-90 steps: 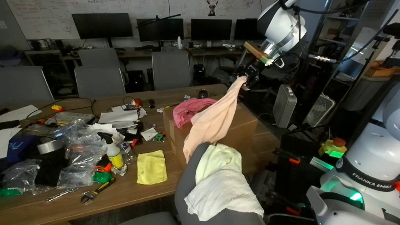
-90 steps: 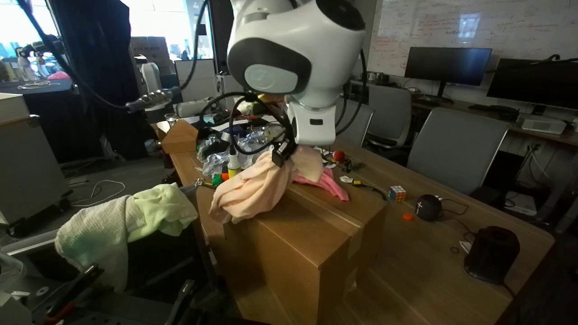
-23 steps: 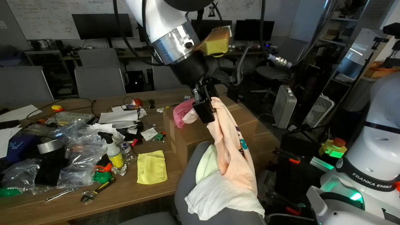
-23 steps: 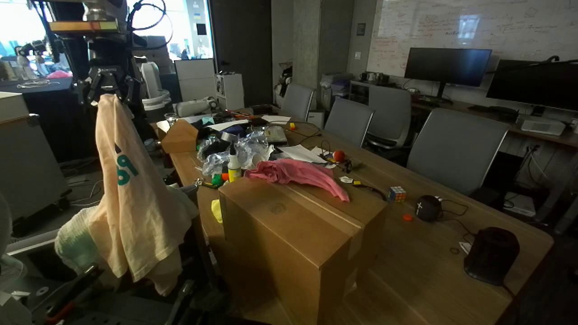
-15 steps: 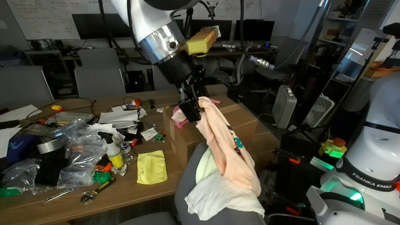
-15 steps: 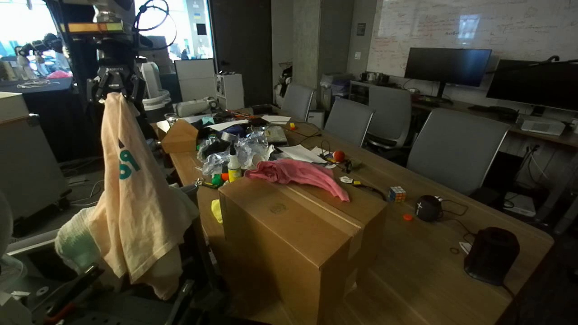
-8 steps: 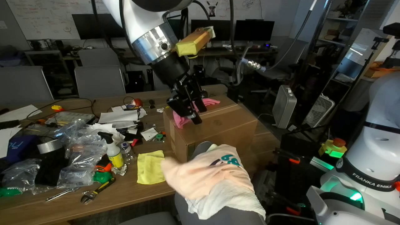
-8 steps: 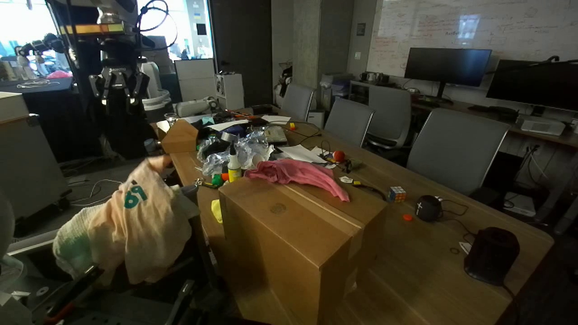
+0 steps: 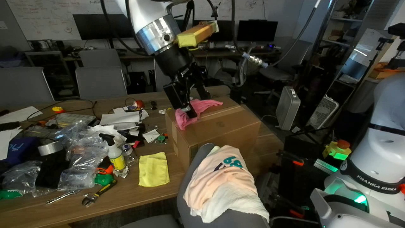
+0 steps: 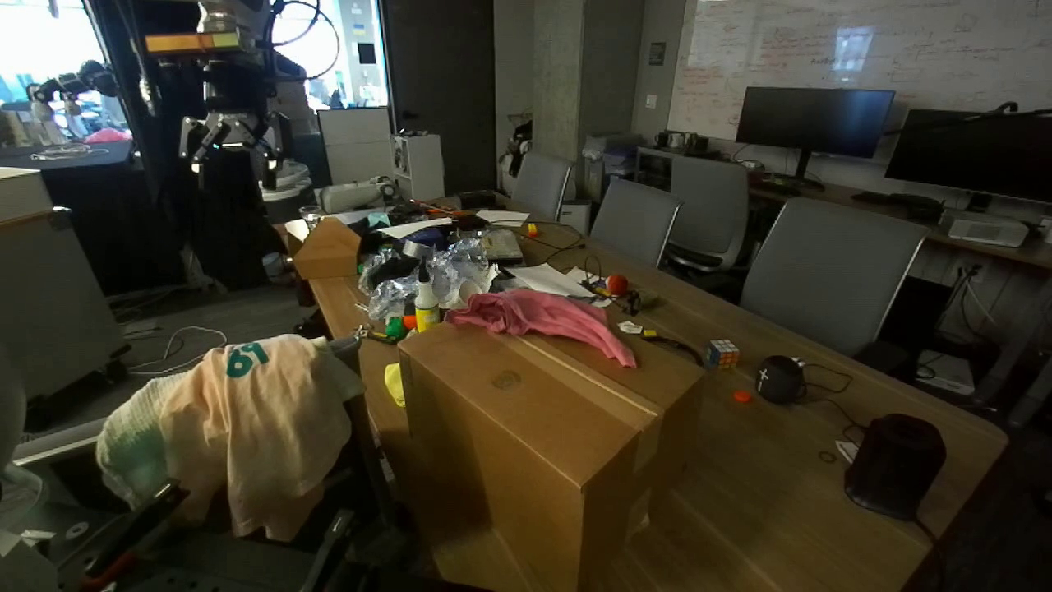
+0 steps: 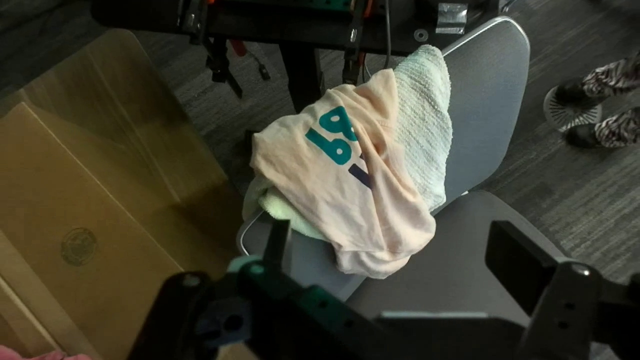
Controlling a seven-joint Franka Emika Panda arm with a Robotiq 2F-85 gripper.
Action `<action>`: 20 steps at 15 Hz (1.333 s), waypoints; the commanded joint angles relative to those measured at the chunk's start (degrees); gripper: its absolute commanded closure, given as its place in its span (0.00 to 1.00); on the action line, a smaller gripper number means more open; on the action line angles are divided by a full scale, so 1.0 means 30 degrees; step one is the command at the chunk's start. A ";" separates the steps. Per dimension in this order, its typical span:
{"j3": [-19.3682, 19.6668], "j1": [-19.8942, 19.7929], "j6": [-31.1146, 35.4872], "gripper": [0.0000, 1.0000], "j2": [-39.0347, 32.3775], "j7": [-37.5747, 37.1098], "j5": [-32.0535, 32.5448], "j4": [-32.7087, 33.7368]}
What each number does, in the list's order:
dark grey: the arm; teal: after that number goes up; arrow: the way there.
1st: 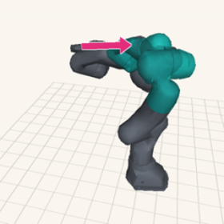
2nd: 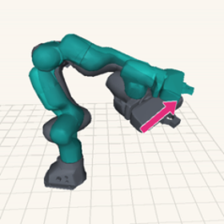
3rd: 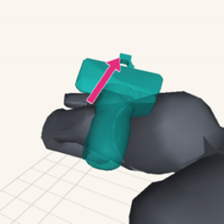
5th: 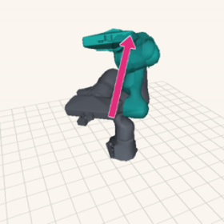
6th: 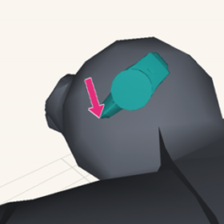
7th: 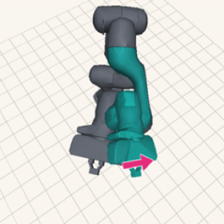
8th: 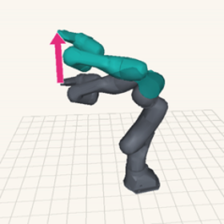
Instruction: Put the green and white towel and peach shirt on the backrest of the chair
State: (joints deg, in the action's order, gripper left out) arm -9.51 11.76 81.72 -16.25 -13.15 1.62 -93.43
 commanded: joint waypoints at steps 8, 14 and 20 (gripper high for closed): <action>0.3402 -0.3522 0.3475 0.00 0.5736 -0.2246 -0.2790 -0.5926; 0.5138 -0.5740 0.6653 0.00 0.9201 -0.2865 -0.4100 -1.1557; 0.6409 -0.7920 1.1063 0.00 1.2665 -0.3199 -0.5145 -1.7915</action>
State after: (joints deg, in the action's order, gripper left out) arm 8.71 -9.66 107.88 14.17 -21.40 -11.25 -136.99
